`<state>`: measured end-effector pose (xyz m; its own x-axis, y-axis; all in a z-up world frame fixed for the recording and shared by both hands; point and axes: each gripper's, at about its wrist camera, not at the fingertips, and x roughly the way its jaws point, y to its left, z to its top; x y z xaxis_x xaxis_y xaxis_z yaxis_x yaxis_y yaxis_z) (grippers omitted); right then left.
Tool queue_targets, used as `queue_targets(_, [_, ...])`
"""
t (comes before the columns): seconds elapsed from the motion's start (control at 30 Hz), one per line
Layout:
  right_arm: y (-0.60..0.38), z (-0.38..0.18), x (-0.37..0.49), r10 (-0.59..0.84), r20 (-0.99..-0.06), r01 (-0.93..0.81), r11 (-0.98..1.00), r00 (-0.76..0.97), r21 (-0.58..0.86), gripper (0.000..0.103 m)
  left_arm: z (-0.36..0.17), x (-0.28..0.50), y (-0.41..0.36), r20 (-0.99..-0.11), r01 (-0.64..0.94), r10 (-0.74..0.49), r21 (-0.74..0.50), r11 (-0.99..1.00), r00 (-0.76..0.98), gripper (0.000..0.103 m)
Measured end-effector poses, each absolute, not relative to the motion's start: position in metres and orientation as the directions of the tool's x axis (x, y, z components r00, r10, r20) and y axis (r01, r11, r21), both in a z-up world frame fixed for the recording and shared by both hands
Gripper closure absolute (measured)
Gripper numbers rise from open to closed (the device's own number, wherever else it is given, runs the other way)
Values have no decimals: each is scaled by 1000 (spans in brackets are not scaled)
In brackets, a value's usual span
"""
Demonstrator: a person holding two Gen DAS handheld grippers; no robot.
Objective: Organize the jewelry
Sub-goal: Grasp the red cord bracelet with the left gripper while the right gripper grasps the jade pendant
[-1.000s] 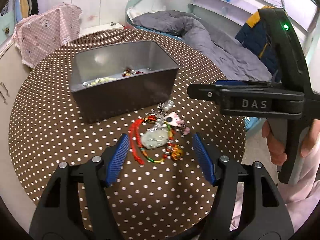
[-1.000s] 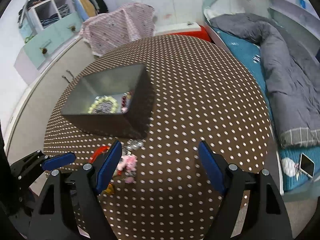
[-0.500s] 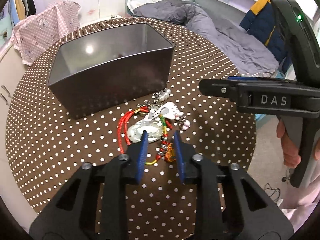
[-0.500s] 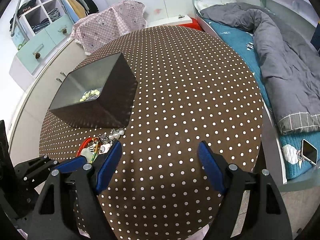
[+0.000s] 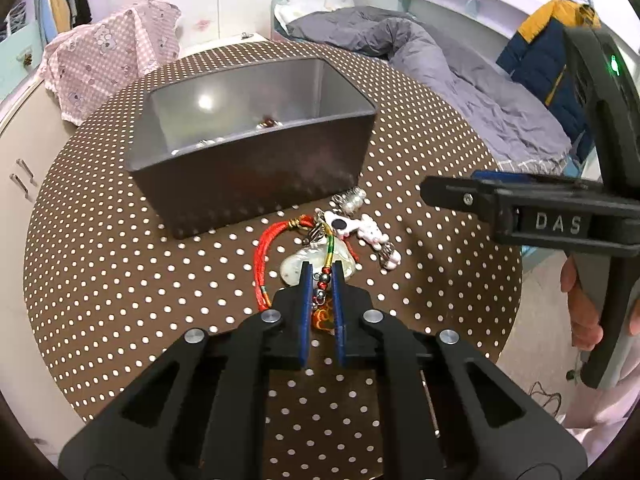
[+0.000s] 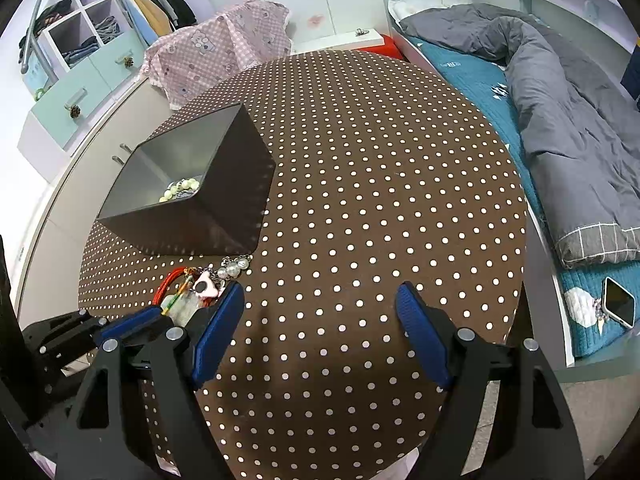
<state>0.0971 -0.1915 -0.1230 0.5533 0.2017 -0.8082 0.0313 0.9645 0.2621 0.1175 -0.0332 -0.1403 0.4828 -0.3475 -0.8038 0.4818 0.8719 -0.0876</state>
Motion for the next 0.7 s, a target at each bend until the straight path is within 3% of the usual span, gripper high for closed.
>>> queue_targets(0.27, [-173, -113, 93, 259, -779, -56, 959, 572, 277, 28, -128, 123, -12, -778, 434, -341, -98, 896, 527, 93])
queue_targets(0.7, [-115, -109, 87, 299, -772, -267, 948, 561, 174, 28, -124, 129, 26, -759, 351, -321, -130, 927, 567, 93])
